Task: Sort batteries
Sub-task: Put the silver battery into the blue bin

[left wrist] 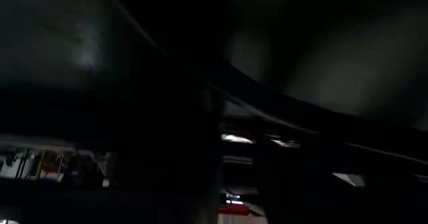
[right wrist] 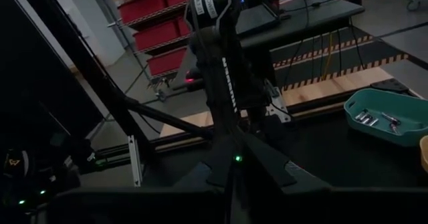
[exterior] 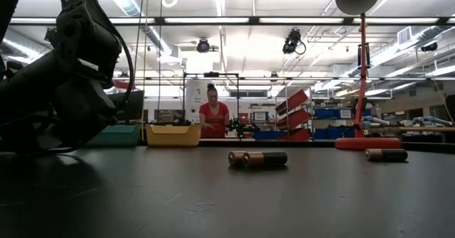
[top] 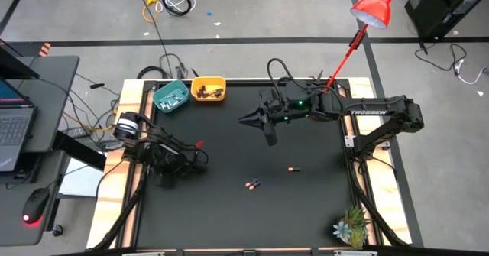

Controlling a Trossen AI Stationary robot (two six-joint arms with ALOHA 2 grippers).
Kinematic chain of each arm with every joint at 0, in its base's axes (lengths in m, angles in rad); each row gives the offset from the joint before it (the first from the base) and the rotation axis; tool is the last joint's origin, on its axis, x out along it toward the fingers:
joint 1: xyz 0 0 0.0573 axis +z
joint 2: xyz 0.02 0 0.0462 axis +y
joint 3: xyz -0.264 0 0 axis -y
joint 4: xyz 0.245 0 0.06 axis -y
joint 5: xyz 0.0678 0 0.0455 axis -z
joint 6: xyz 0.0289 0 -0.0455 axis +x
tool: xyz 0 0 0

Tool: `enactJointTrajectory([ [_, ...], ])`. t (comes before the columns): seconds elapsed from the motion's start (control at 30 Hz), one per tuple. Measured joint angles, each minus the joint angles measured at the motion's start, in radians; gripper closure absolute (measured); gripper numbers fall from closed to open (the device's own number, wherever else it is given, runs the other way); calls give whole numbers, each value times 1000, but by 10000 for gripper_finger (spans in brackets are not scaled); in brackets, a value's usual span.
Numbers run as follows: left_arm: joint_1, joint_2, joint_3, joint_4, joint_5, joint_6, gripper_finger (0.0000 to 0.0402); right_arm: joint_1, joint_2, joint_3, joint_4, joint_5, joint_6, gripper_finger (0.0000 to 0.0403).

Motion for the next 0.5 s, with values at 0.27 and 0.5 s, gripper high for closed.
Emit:
enactJointTrajectory([
  [0.27,-1,-31,186,10,-3,-86,351,-22,0,0,-2,0,-19,361],
  [0.5,-6,-47,275,-23,22,-121,346,-35,0,0,-1,-24,-21,361],
])
